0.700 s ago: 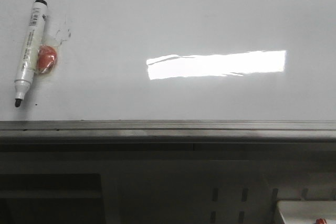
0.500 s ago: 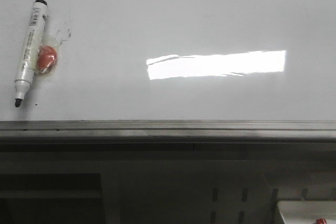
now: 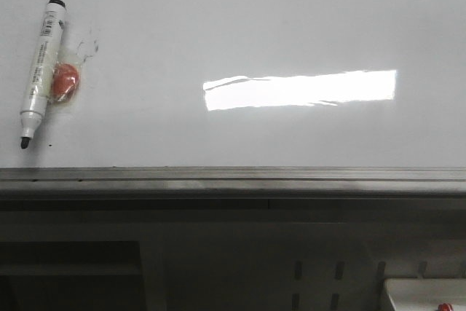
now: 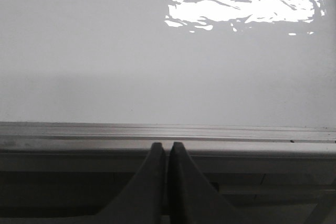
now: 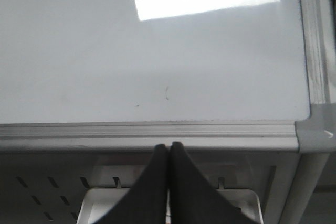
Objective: Write number 4 on whiteboard
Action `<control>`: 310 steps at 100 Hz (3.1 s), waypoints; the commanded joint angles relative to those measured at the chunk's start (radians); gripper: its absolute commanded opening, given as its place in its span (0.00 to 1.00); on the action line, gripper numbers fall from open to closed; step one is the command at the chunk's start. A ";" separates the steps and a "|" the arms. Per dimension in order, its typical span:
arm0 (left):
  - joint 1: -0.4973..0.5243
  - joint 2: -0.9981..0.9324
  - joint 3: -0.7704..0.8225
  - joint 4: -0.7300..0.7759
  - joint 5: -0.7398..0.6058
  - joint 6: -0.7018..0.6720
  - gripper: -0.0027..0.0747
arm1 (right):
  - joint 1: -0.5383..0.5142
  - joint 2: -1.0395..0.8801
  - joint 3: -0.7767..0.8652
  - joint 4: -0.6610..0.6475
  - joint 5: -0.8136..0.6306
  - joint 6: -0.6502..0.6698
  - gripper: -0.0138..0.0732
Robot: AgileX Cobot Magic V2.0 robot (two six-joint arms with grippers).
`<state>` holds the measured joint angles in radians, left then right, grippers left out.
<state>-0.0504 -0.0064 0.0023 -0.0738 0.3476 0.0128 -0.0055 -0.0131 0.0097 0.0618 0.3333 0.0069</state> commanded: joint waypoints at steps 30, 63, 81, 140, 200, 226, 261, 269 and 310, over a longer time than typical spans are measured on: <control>0.005 -0.025 0.036 -0.012 -0.046 0.002 0.01 | -0.007 -0.013 0.025 -0.002 -0.017 -0.007 0.08; 0.005 -0.025 0.036 -0.012 -0.046 0.002 0.01 | -0.007 -0.013 0.025 -0.002 -0.023 -0.007 0.08; 0.005 -0.025 0.036 -0.012 -0.056 0.002 0.01 | -0.007 -0.013 0.025 0.048 -0.089 -0.007 0.08; 0.005 -0.025 0.015 -0.016 -0.327 0.002 0.01 | -0.007 -0.009 0.025 0.105 -0.197 -0.007 0.08; 0.005 0.315 -0.253 0.023 -0.199 0.002 0.09 | -0.007 0.546 -0.253 0.228 -0.206 -0.007 0.08; 0.002 0.431 -0.243 -0.066 -0.517 -0.001 0.58 | -0.007 0.638 -0.254 0.228 -0.308 -0.007 0.08; -0.322 0.559 -0.257 0.074 -0.552 -0.003 0.58 | -0.004 0.640 -0.254 0.228 -0.319 -0.007 0.08; -0.429 0.590 -0.259 0.074 -0.550 -0.003 0.58 | -0.004 0.640 -0.254 0.228 -0.311 -0.007 0.08; -0.595 0.931 -0.310 -0.111 -0.694 -0.003 0.58 | -0.004 0.640 -0.254 0.228 -0.321 -0.007 0.08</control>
<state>-0.6376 0.8753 -0.2726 -0.1479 -0.2139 0.0128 -0.0055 0.6179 -0.2088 0.2901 0.0910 0.0069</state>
